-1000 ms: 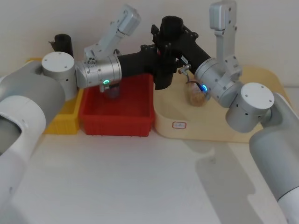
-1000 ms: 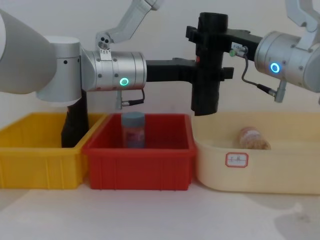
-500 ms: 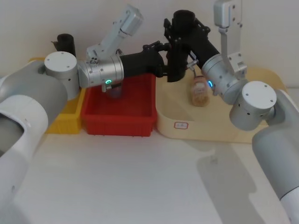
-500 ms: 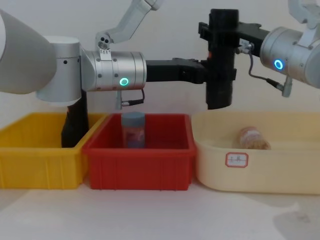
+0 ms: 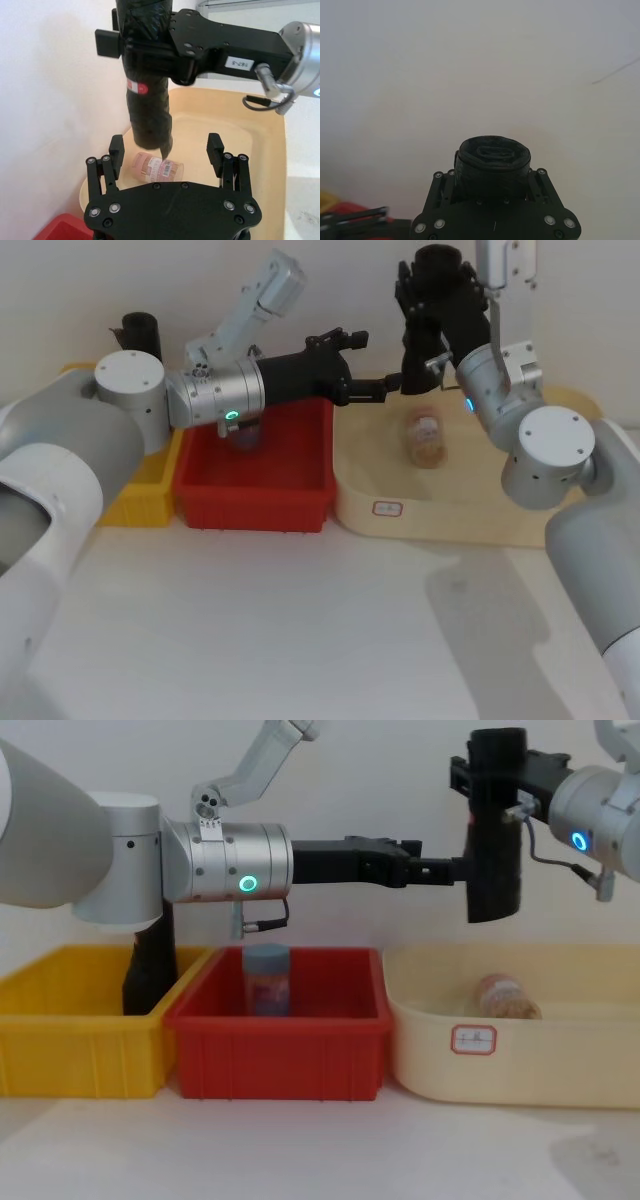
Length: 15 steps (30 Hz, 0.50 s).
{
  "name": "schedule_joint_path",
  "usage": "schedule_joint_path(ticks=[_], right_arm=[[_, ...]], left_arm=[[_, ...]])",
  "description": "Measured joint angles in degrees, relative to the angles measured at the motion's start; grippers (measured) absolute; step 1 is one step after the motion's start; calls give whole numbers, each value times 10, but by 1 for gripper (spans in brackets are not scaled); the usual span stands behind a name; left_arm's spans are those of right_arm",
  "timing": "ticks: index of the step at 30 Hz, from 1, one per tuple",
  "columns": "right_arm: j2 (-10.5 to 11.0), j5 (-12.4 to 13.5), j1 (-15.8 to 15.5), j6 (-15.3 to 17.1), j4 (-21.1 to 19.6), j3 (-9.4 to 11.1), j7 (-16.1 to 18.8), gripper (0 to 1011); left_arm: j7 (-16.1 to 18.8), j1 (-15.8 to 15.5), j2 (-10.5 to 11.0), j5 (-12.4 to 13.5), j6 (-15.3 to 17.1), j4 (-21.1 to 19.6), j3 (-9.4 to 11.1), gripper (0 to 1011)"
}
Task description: Pick up the garbage bag with the one hand and transfer it to the other hand.
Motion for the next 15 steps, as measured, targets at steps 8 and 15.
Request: schedule_joint_path(ticks=[8,15], right_arm=[[-2,-40,15,-6,26,8,-64,719],[-2,-66,29,-11,51,13,-105,915]], left_arm=[[0,0,0,0,0,0,0,1001],[0,0,0,0,0,0,0,1001]])
